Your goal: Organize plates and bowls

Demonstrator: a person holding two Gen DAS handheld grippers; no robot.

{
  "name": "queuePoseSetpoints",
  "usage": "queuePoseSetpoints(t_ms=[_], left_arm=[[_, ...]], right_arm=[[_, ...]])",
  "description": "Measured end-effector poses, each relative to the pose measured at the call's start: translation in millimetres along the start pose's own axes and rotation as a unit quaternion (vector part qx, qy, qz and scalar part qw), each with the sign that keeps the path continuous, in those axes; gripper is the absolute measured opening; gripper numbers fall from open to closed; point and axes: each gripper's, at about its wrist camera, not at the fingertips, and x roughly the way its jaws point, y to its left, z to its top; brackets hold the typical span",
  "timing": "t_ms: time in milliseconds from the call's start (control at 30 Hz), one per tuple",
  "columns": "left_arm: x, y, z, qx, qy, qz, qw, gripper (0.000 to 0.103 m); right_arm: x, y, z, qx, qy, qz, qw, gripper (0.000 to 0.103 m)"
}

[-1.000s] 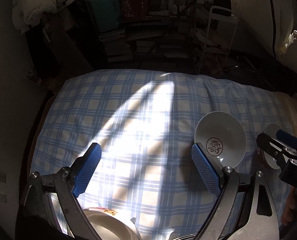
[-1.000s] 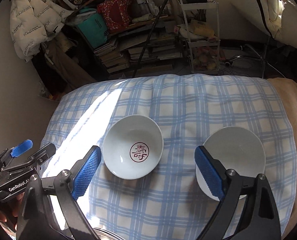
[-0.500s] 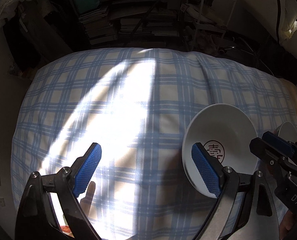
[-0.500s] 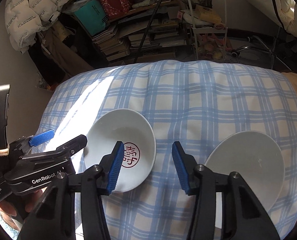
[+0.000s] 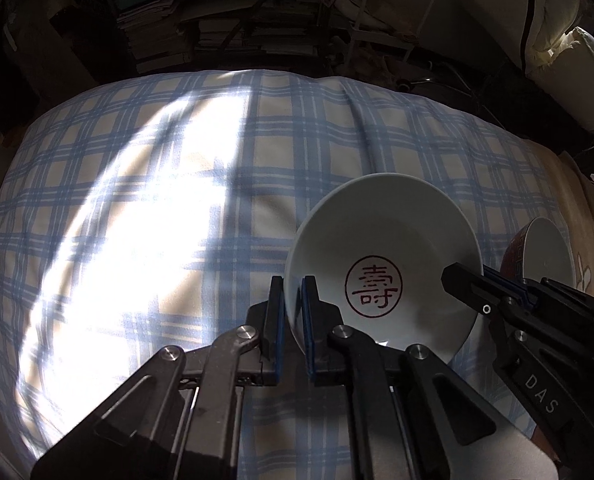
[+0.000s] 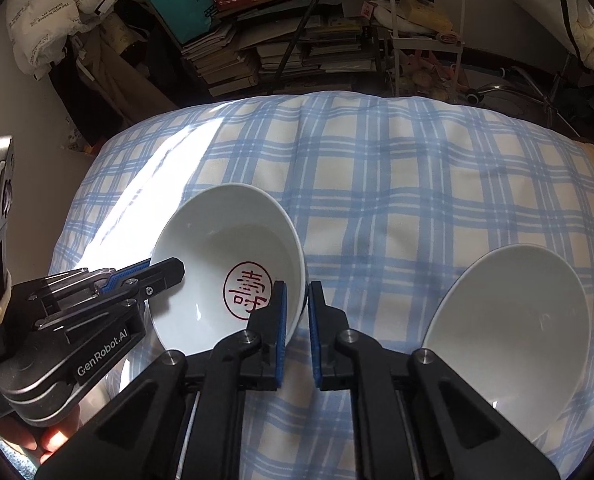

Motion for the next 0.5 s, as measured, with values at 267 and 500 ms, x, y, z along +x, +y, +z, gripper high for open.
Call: queuePoseSetpoints(t_ms=[267, 500], left_arm=[[-25.0, -4.2, -14.4, 0.018, 0.001, 0.019, 0.9997, 0.008], [-63.5, 3.9, -25.2, 0.012, -0.015, 0.019, 0.9996, 0.008]], right_arm=[[-13.9, 9.0, -12.8, 0.002, -0.006, -0.002, 1.000, 0.009], [-37.2, 22.8, -25.1, 0.011, -0.016, 0.014, 1.000, 0.009]])
